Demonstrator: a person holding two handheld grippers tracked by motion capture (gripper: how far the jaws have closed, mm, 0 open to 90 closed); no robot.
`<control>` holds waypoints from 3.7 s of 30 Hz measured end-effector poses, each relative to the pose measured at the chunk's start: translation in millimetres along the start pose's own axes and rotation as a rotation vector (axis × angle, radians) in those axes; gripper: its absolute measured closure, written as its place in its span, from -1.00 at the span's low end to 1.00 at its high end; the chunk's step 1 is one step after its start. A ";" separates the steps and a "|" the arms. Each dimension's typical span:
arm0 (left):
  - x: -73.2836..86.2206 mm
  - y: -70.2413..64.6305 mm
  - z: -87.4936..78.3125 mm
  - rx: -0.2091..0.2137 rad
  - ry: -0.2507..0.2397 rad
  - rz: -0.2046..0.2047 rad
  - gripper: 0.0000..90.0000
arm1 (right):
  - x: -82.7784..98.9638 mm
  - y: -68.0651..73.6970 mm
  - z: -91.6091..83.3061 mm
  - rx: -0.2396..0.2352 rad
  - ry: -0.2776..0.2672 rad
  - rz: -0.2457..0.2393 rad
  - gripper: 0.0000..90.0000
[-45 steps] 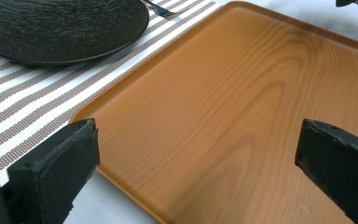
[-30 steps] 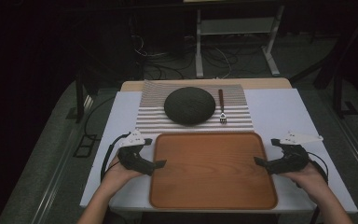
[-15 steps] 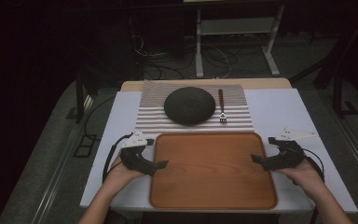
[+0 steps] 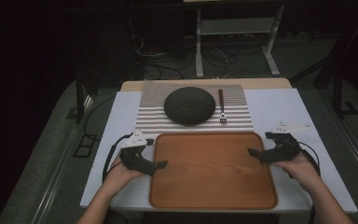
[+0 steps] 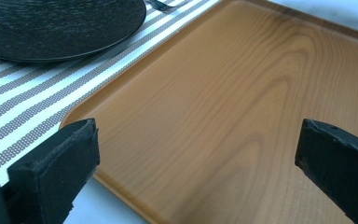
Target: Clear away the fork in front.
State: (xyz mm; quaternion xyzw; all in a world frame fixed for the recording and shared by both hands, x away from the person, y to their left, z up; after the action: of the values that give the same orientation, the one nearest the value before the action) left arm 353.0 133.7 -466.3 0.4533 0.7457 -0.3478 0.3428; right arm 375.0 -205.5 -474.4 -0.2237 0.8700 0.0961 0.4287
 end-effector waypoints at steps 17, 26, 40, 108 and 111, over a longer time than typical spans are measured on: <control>-1.0 1.0 -0.2 -0.005 -0.007 -0.001 -1.00 | -25.7 -5.6 17.4 0.003 0.001 0.013 -1.00; -1.8 -0.2 0.1 0.001 -0.015 -0.006 -1.00 | -39.7 -7.0 29.3 0.012 -0.001 0.008 -1.00; -1.8 1.1 -1.2 -0.003 -0.023 -0.015 -1.00 | -55.6 -11.1 51.4 0.023 0.013 -0.004 -1.00; 0.1 1.9 -1.4 0.000 -0.025 -0.011 -1.00 | -113.4 -39.5 206.3 0.192 0.590 0.098 0.29; 0.3 2.3 -1.2 0.000 -0.024 -0.012 -1.00 | -113.4 -38.4 209.7 0.175 0.595 0.112 0.32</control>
State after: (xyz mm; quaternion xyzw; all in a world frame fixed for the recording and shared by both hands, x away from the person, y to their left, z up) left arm 354.8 135.6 -466.4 0.4445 0.7443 -0.3553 0.3495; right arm 600.9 -129.3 -512.7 -0.1557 0.9732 -0.0253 0.1671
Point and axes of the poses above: each handheld gripper's, and its own axes: z roughly forward along the jaws, x roughly out of its underside, y roughly to its left, the point moved 10 cm from there along z, roughly forward along the jaws, and after that the axes turned 13 degrees about x, right-handed, at the moved point
